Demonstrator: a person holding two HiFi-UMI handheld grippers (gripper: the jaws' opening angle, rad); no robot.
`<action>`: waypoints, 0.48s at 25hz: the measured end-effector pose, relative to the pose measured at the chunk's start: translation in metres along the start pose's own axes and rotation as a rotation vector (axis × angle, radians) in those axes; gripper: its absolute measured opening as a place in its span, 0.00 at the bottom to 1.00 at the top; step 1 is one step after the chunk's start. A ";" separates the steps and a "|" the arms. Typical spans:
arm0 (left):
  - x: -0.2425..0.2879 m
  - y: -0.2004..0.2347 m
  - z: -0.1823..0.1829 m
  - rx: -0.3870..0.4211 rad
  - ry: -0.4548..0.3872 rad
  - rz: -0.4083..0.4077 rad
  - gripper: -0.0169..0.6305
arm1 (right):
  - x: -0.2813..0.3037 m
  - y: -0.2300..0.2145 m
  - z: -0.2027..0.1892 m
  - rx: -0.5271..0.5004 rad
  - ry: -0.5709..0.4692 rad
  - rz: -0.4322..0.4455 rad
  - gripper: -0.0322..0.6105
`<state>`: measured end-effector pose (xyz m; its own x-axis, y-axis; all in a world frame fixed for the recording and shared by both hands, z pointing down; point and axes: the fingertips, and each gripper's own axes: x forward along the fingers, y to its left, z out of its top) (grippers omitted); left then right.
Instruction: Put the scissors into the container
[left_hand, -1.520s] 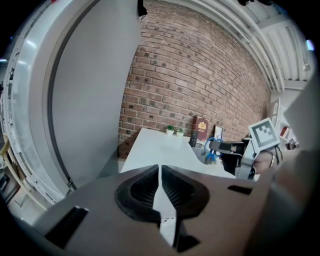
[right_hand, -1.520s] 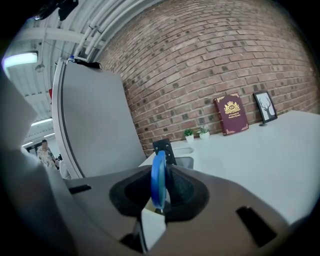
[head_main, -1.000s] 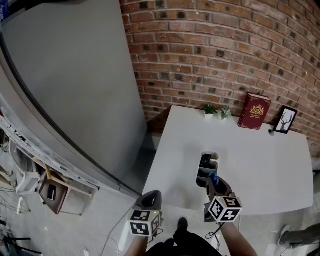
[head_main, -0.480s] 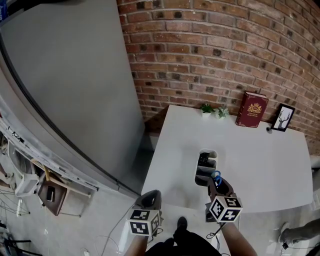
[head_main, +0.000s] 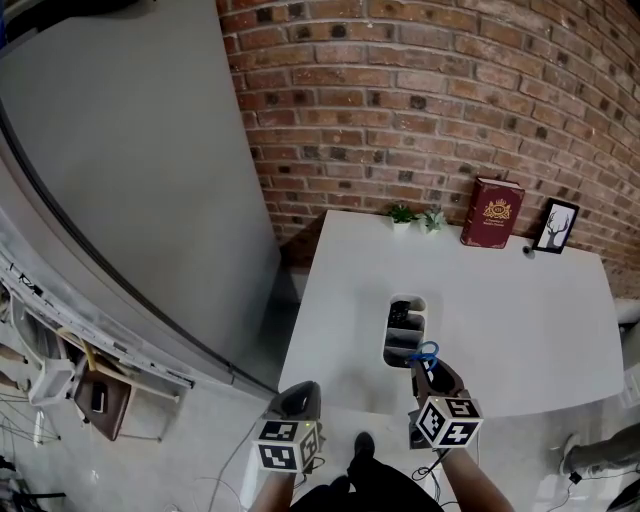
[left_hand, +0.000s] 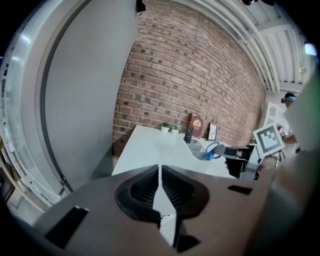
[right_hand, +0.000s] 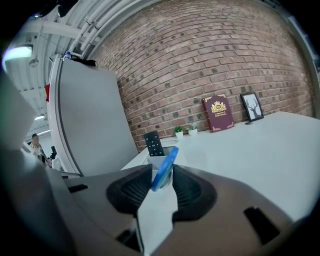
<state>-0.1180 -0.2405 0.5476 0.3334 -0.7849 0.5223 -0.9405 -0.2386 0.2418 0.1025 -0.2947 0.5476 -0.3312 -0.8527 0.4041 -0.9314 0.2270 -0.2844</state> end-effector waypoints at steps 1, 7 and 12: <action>0.000 -0.001 0.000 0.001 -0.001 -0.003 0.06 | -0.002 0.001 -0.002 -0.003 0.000 0.001 0.22; 0.002 -0.010 -0.003 0.017 0.004 -0.028 0.06 | -0.018 0.010 -0.017 -0.022 0.023 0.013 0.22; 0.001 -0.017 -0.006 0.034 0.008 -0.047 0.06 | -0.031 0.011 -0.027 -0.029 0.031 -0.001 0.22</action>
<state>-0.1011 -0.2337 0.5485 0.3777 -0.7679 0.5173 -0.9254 -0.2948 0.2380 0.0985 -0.2531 0.5560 -0.3343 -0.8382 0.4309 -0.9356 0.2400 -0.2591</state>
